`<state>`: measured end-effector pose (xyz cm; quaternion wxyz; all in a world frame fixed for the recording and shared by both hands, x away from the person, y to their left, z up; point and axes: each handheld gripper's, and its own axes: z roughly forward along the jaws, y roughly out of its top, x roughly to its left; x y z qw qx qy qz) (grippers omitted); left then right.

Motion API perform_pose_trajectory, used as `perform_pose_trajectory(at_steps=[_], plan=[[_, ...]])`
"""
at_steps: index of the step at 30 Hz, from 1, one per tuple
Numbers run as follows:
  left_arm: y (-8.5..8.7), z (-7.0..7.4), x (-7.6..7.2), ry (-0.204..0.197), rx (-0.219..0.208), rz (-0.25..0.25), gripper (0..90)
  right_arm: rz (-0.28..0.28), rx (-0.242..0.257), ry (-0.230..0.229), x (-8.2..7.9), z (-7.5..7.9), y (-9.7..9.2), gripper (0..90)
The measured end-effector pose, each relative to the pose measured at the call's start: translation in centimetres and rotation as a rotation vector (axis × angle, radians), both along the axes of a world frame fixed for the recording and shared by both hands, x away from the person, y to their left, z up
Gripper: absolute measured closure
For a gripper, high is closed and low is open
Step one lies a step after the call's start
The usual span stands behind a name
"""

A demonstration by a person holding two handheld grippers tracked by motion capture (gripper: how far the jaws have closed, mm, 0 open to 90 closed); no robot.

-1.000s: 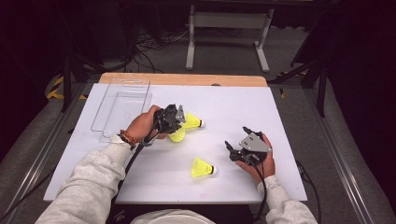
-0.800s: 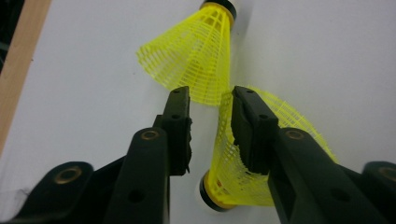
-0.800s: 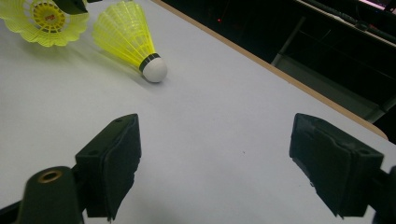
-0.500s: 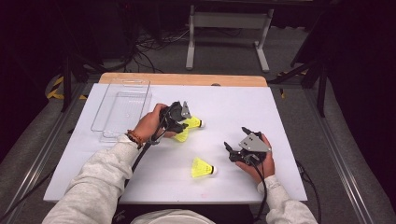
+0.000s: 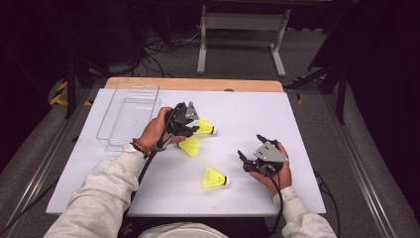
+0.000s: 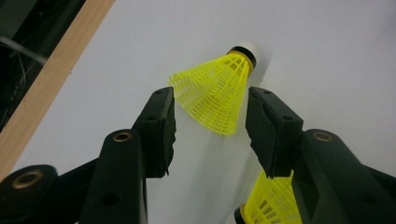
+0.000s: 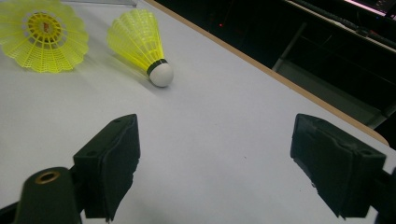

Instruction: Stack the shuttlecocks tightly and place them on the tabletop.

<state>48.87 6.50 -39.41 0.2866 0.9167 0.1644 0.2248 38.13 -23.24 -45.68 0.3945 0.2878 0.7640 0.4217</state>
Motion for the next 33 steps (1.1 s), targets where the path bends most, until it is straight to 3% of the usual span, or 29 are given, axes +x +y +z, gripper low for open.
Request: perform_pose_trajectory(at_steps=[5, 7, 8, 9, 10, 11, 15, 17, 20, 25, 33], plan=[[0.4, 0.2, -0.1, 0.004, -0.009, -0.013, 52.0, -0.002, -0.005, -0.003, 0.0, 0.0, 0.1, 17.0], [1.1, 0.8, -1.1, 0.035, -0.032, -0.086, 47.5, -0.003, -0.003, -0.003, -0.1, 0.1, 0.0, 17.1], [1.5, 1.0, -1.7, 0.079, -0.043, -0.132, 46.9, -0.006, -0.003, -0.003, -0.1, 0.1, 0.0, 17.0], [1.6, 0.9, -2.3, 0.119, -0.027, -0.178, 46.5, -0.003, -0.001, -0.004, -0.2, 0.1, 0.0, 17.1], [1.6, 0.5, -3.2, 0.095, 0.027, -0.194, 46.6, -0.003, -0.002, -0.007, -0.2, 0.1, -0.1, 17.1], [1.5, 0.0, -3.5, 0.102, 0.069, -0.195, 47.1, -0.007, -0.004, -0.008, -0.2, 0.1, -0.2, 17.1], [1.5, -1.1, -3.1, 0.123, 0.082, -0.165, 46.8, -0.009, 0.004, -0.002, 0.0, 0.2, -0.2, 17.2], [1.7, -1.6, -2.5, 0.141, 0.029, -0.129, 48.4, -0.007, -0.003, -0.006, -0.2, 0.2, -0.1, 17.2], [1.5, -1.9, -2.1, 0.127, 0.006, -0.108, 49.3, 0.003, -0.012, -0.004, -0.2, 0.1, 0.1, 17.2], [1.0, -1.9, -1.8, 0.11, -0.01, -0.097, 59.7, 0.006, -0.013, 0.001, -0.2, 0.1, 0.2, 17.3], [0.6, -2.0, -0.5, 0.091, -0.038, -0.042, 62.2, 0.01, -0.024, 0.005, -0.2, 0.0, 0.3, 17.4]])
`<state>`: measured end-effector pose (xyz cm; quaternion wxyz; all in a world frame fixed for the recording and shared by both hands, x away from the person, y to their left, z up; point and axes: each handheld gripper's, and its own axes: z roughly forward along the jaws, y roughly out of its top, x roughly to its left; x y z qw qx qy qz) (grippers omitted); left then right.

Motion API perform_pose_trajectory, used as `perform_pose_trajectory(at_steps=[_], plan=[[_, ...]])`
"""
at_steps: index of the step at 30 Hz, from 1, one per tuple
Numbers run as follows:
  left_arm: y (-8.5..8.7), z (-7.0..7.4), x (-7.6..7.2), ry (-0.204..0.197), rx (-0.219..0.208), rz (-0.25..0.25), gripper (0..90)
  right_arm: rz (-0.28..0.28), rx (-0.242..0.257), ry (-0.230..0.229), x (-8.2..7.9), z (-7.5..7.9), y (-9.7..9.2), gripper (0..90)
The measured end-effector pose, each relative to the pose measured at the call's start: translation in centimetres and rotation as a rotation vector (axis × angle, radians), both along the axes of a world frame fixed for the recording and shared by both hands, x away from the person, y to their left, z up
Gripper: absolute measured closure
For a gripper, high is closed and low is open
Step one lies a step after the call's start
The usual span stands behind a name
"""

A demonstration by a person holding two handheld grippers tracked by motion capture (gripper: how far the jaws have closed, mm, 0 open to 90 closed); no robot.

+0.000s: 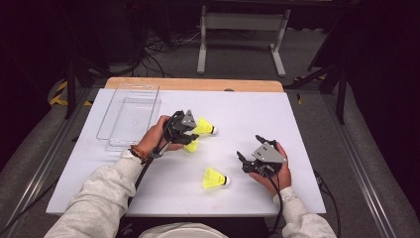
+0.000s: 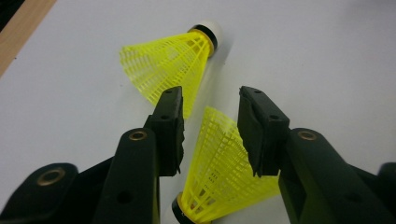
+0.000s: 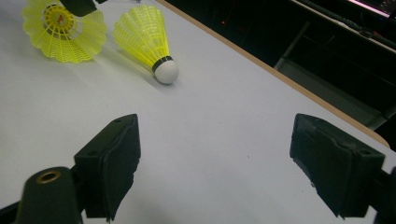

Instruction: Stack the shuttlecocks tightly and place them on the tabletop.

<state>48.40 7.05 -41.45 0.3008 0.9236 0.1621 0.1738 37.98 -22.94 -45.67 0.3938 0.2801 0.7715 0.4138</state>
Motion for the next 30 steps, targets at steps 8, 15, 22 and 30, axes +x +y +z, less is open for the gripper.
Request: perform_pose_trajectory(at_steps=[8, 15, 22, 30], plan=[[-0.1, 0.3, 0.6, -0.029, -0.006, 0.033, 62.9, 0.004, -0.002, 0.003, 0.0, 0.0, 0.0, 17.4], [0.3, 0.9, 0.8, -0.039, -0.015, 0.045, 59.8, 0.005, -0.001, 0.003, 0.0, 0.0, 0.0, 17.4], [0.9, 1.8, 0.6, -0.072, -0.032, 0.05, 54.6, 0.005, -0.003, 0.002, -0.1, 0.0, 0.0, 17.4], [3.2, 3.5, -0.4, -0.118, -0.094, 0.06, 48.7, -0.005, -0.002, -0.005, -0.1, 0.1, -0.1, 17.5]])
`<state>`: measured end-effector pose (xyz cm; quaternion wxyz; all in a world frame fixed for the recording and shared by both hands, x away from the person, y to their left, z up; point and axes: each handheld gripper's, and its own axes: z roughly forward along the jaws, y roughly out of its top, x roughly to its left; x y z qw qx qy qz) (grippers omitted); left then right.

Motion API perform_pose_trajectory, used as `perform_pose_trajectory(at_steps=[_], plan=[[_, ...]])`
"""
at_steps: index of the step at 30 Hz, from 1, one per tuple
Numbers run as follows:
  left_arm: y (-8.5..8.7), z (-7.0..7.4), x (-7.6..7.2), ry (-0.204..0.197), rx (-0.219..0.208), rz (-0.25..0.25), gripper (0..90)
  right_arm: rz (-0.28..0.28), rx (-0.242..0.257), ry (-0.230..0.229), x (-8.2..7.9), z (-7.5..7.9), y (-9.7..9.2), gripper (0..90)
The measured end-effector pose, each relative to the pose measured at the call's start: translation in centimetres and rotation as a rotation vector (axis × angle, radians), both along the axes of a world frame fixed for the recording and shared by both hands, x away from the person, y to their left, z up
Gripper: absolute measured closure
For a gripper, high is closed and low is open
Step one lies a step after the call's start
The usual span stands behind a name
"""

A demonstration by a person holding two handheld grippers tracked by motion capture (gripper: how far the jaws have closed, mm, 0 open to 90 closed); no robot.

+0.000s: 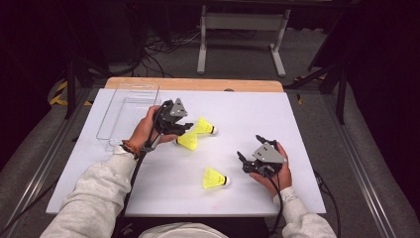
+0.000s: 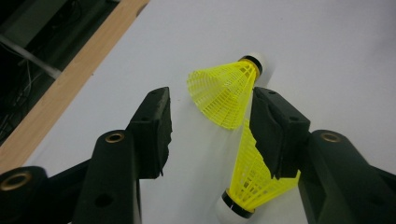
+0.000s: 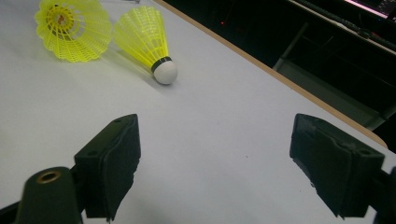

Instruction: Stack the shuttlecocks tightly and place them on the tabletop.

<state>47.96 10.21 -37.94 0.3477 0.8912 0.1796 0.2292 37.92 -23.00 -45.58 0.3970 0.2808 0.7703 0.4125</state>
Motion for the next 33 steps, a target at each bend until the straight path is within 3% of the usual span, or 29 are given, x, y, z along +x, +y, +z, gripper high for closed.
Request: perform_pose_trajectory(at_steps=[5, 13, 20, 27, 33], plan=[[1.9, 0.6, -1.7, -0.064, -0.039, -0.031, 45.7, -0.007, 0.004, -0.006, 0.0, 0.1, -0.1, 17.6], [4.1, 0.4, -4.2, -0.121, -0.08, -0.045, 40.1, -0.019, 0.006, -0.013, -0.1, 0.2, -0.1, 18.0], [7.0, -1.2, -6.6, -0.152, -0.13, -0.036, 31.7, -0.024, 0.009, -0.018, -0.1, 0.3, -0.2, 18.2], [10.0, -2.5, -8.6, -0.185, -0.218, -0.023, 23.0, -0.028, 0.005, -0.019, -0.2, 0.4, -0.2, 18.4], [11.8, -3.8, -9.7, -0.194, -0.246, 0.003, 18.5, -0.028, 0.004, -0.02, -0.2, 0.4, -0.2, 18.5]])
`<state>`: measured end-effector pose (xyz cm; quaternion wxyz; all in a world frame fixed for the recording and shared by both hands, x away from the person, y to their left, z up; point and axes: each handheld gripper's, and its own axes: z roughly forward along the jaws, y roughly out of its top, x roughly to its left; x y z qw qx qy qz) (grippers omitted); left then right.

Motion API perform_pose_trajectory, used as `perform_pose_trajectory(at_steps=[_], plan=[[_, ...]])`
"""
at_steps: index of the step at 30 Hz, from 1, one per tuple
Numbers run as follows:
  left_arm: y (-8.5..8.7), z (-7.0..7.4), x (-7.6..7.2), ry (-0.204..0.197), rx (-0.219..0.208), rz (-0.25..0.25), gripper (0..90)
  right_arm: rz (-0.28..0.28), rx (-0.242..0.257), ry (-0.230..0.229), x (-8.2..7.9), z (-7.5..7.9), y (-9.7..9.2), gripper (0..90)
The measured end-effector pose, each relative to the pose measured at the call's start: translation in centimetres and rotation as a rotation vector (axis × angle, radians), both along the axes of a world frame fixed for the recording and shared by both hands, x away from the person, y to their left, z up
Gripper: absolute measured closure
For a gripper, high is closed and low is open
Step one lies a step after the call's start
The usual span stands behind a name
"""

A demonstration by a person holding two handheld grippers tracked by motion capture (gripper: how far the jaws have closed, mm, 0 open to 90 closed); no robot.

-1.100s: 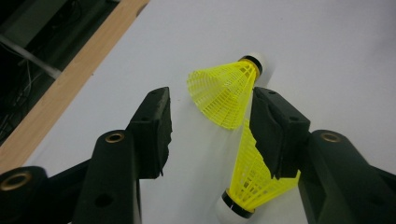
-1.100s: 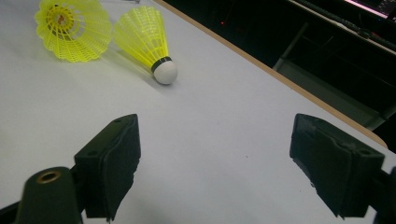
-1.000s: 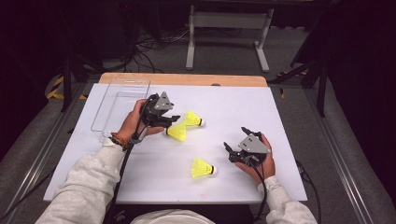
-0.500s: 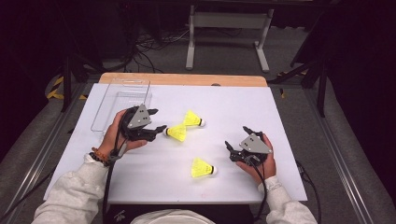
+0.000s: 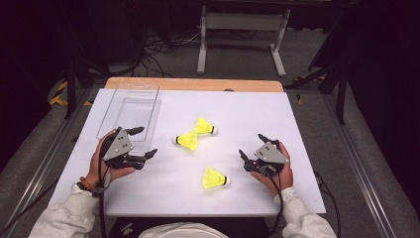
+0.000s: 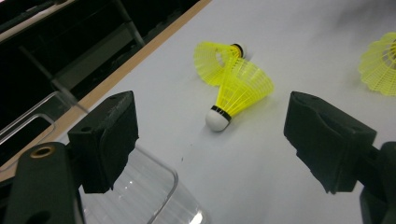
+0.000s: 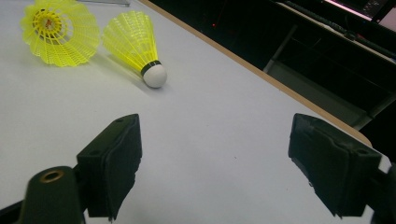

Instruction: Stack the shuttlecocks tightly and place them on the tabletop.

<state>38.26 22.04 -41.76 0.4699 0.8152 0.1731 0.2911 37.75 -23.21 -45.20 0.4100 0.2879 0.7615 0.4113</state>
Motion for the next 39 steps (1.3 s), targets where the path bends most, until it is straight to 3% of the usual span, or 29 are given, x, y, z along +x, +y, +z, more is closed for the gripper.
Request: perform_pose_trajectory(at_steps=[6, 11, 21, 39], plan=[[1.1, -0.7, -0.8, -0.018, -0.001, 0.007, 15.1, 0.003, -0.001, -0.002, -0.1, 0.0, 0.0, 18.4], [2.1, -1.2, -1.6, -0.008, -0.028, 0.009, 12.8, 0.004, -0.003, -0.002, -0.1, 0.0, 0.1, 18.5], [3.5, -2.1, -2.8, 0.009, -0.039, 0.025, 10.9, 0.006, -0.004, 0.003, -0.1, 0.0, 0.1, 18.4], [6.6, -4.0, -4.4, 0.057, -0.063, 0.111, 9.1, 0.0, -0.001, 0.015, 0.1, -0.1, 0.1, 18.4]])
